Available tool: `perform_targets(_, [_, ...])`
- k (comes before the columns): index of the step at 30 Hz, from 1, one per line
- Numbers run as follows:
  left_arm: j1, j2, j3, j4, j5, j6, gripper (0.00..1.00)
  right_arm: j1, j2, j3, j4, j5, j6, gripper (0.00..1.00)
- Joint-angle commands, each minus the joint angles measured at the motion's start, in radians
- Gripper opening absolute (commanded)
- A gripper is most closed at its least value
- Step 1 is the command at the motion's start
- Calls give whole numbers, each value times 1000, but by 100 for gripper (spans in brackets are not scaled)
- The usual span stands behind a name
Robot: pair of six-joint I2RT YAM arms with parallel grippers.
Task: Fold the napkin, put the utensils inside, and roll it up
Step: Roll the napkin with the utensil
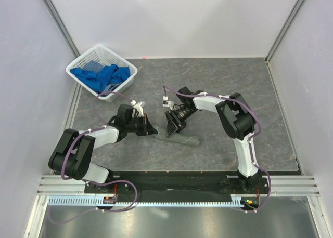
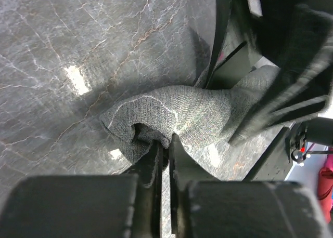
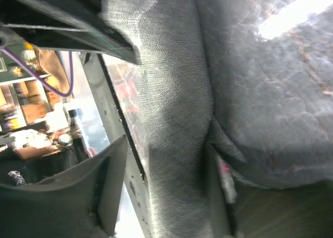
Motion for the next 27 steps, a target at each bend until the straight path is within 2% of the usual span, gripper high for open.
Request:
perform_targets(1, [-7, 29, 41, -32, 9, 20, 2, -5, -139, -13, 83, 134, 0, 69])
perform_targets(3, [-5, 32, 68, -70, -9, 17, 2, 2, -232, -44, 132, 194, 7, 73])
perform_targets(5, [-5, 46, 108, -139, -23, 18, 2, 19, -300, -104, 169, 333, -1, 75])
perform_targets(9, [-2, 78, 186, -259, -37, 9, 2, 131, -479, -238, 267, 599, -67, 78])
perform_targets(11, [4, 107, 226, -308, -17, 11, 2, 177, -518, -277, 302, 716, -105, 79])
perform_targets(15, [9, 158, 271, -334, 36, 15, 2, 269, -550, -331, 324, 797, -142, 79])
perform_targets(27, [10, 188, 305, -336, 67, 18, 2, 279, -403, -293, 312, 848, -179, 78])
